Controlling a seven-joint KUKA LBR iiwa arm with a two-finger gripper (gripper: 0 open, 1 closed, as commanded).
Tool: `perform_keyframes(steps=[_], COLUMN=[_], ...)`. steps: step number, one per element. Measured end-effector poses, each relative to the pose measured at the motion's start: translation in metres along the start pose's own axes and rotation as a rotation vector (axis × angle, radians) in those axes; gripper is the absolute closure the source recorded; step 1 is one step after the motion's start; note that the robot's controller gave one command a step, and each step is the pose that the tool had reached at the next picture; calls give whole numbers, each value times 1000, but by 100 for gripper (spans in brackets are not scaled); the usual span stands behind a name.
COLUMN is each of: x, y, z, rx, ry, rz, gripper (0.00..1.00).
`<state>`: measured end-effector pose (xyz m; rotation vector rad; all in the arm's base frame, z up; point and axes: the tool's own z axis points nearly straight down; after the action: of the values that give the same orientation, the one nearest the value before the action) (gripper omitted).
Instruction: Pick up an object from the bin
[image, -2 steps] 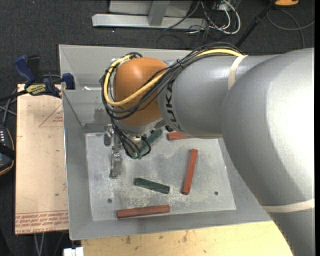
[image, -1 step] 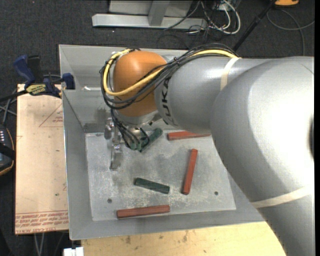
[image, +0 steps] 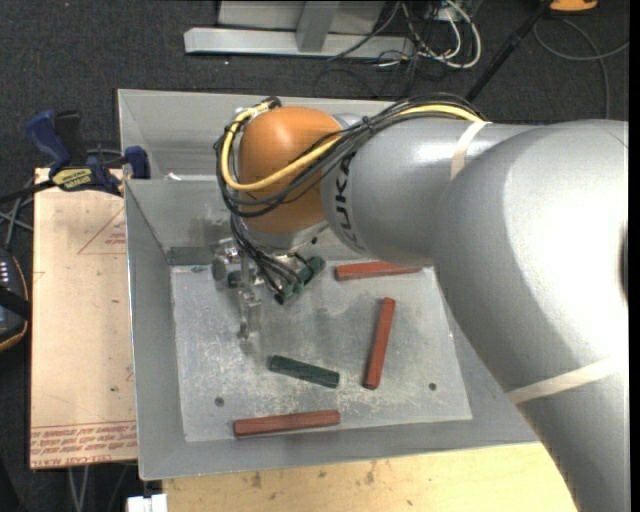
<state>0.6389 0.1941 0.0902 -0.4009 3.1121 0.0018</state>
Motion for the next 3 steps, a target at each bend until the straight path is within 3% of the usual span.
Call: perform_keyframes(steps=[1,2,3], x=[38,26,36], y=[1,-25,-43], z=[6,4,-39], rx=[-1,-1,-2], ry=[3,0,4], rz=[-180,-312,-483], gripper=[0,0,0])
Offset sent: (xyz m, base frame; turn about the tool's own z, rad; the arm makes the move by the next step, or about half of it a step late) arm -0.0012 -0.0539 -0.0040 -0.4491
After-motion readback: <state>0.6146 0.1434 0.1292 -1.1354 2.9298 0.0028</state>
